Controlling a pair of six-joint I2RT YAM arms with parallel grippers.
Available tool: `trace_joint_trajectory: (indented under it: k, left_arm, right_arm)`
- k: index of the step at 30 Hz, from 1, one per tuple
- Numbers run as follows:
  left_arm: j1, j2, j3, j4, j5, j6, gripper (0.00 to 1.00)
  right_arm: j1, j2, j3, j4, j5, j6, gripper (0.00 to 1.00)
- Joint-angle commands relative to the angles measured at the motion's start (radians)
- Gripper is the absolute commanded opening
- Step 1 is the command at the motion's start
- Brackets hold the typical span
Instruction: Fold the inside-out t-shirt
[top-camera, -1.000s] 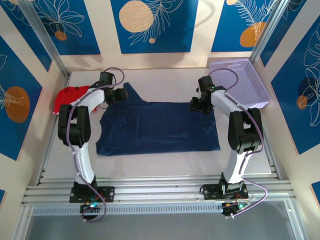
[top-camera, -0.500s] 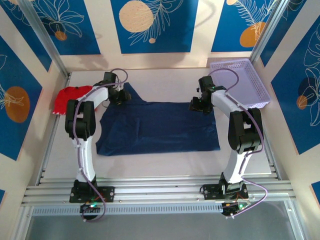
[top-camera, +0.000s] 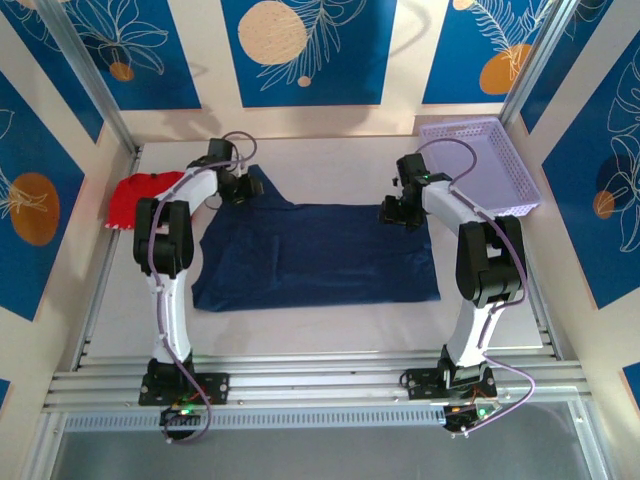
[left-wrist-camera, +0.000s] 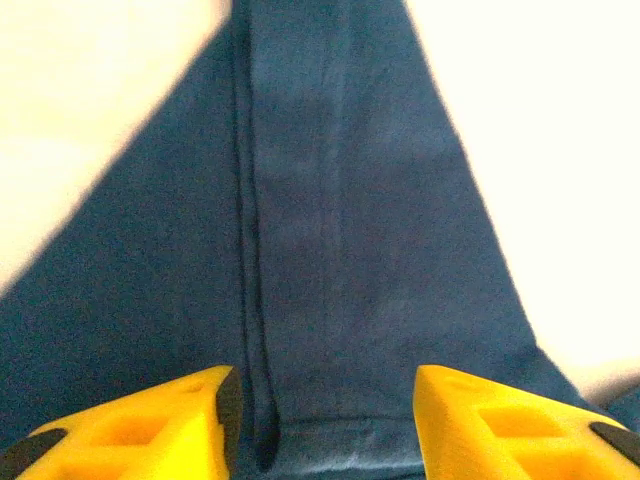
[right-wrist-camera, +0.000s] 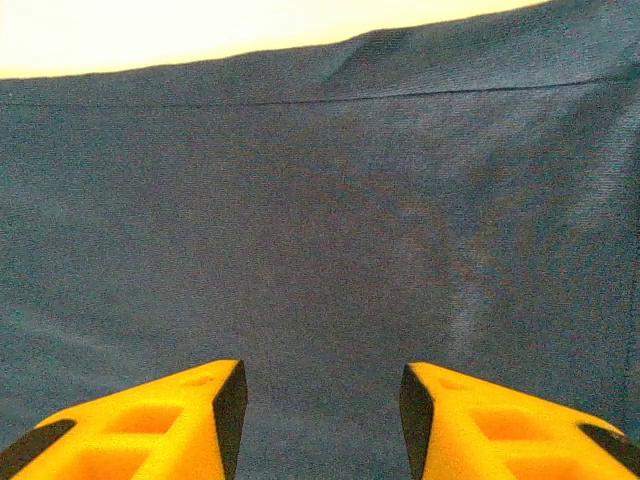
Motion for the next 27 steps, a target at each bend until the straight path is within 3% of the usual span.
trace_joint_trajectory:
  k: [1,16,23,27]
  left_arm:
    - [0.004,0.021,0.100,-0.022,-0.058,0.051,0.52]
    - [0.044,0.452,0.776,-0.247,-0.039,0.040,0.56]
    - [0.058,0.523,0.819,-0.199,0.028,-0.005,0.58]
    - [0.062,0.560,0.850,-0.197,0.083,-0.028,0.52]
  right_arm:
    - [0.008,0.009,-0.010,0.013,-0.017,-0.012,0.47]
    - [0.017,0.029,0.031,0.009,-0.015,-0.019,0.47]
    - [0.021,0.031,0.028,0.007,-0.013,-0.020,0.47]
    - [0.029,0.044,0.038,0.004,-0.013,-0.017,0.47]
